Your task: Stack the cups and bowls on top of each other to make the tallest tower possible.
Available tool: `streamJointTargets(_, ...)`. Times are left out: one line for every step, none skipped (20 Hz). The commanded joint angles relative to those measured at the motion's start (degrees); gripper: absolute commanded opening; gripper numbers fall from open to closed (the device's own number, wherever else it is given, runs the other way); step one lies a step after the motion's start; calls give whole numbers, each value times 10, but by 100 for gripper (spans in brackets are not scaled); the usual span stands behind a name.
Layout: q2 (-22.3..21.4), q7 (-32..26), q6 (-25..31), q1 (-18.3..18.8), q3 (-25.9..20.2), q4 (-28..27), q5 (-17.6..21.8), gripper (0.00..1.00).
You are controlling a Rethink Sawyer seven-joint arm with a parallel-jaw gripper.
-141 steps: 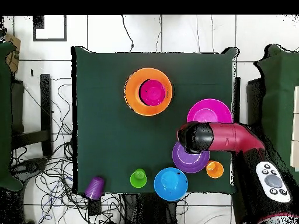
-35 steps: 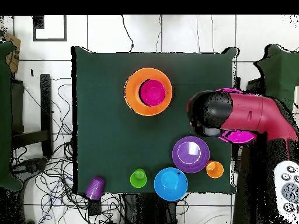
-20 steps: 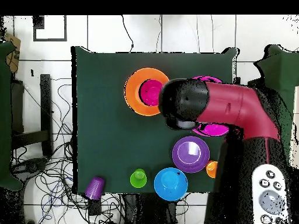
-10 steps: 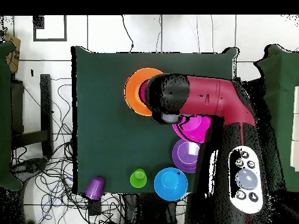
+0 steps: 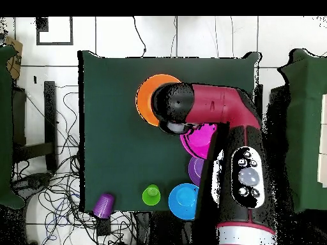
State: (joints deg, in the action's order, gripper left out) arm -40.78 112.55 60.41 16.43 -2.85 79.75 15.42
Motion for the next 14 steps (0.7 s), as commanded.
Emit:
streamJointTargets(55,145,-33,-44,-4,-34,-18,0)
streamJointTargets(57,158,-23,-53,-3,-39,-25,0)
streamJointTargets(56,162,-15,-57,-1,-42,-28,0)
streamJointTargets(51,166,-4,-62,2,-41,-31,0)
streamJointTargets(46,169,8,-67,5,-41,-34,0)
streamJointTargets(39,170,18,-72,10,-40,-38,0)
streamJointTargets(37,168,24,-73,12,-41,-41,0)
streamJointTargets(32,163,33,-73,15,-43,-43,0)
streamJointTargets(30,161,37,-74,16,-44,-45,0)
streamJointTargets(22,156,51,-74,19,-45,-49,0)
streamJointTargets(16,152,61,-75,21,-45,-51,0)
streamJointTargets(5,147,78,-76,23,-42,-56,0)
streamJointTargets(-1,142,86,-76,26,-41,-57,0)
streamJointTargets(-10,133,92,-74,28,-34,-60,0)
